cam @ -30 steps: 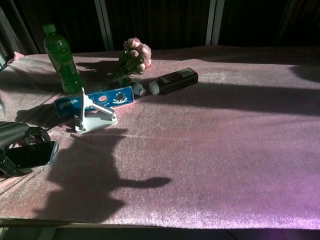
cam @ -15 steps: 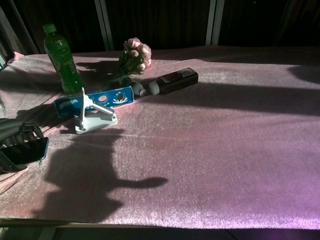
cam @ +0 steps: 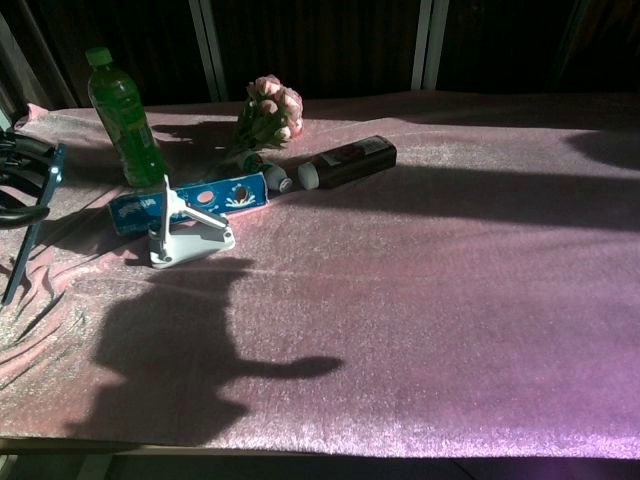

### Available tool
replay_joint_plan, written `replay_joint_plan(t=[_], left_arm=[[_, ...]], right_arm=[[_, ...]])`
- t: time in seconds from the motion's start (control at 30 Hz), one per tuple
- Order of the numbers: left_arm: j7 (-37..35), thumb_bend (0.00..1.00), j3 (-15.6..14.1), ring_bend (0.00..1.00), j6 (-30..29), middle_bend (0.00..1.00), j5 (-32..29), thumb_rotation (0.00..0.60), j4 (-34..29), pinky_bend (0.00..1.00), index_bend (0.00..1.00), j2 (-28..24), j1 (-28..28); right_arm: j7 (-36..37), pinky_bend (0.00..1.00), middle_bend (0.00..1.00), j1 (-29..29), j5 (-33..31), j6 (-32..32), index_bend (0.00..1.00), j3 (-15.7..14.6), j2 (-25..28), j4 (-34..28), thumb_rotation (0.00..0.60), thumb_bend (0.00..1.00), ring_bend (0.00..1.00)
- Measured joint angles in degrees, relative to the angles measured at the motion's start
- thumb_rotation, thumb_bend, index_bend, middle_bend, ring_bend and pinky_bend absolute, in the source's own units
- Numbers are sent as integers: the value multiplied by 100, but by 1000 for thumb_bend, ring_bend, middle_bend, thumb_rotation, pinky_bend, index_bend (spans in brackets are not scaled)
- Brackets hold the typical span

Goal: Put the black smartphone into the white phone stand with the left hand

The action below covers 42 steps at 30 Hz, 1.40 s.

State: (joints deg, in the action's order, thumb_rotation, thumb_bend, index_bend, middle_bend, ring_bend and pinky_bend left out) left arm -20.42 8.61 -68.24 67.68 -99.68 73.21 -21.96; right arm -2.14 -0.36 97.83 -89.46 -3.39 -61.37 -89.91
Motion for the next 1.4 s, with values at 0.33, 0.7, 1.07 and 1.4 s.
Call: replay_joint_plan(t=[0.33, 0.7, 1.07, 1.4], left_arm=[[-2215, 461, 667, 724, -1266, 1000, 1236, 600, 1728, 287, 846, 1263, 82], [-3337, 461, 699, 710, -1951, 1000, 2086, 600, 4691, 283, 844, 3015, -572], [-3441, 462, 493, 710, -1655, 1000, 1929, 600, 4951, 268, 844, 3495, -756], [-3607, 461, 357, 709, -1465, 1000, 1859, 600, 5235, 262, 844, 3659, -759]], right_arm=[[-190, 0, 0, -224, 198, -218, 0, -179, -28, -63, 600, 241, 0], [-287, 0, 0, -216, 140, -145, 0, -146, -58, -86, 600, 241, 0], [-189, 0, 0, -231, 147, -209, 0, -122, -51, -75, 600, 241, 0], [-125, 0, 0, -229, 166, -239, 0, -108, -100, 7, 600, 241, 0]])
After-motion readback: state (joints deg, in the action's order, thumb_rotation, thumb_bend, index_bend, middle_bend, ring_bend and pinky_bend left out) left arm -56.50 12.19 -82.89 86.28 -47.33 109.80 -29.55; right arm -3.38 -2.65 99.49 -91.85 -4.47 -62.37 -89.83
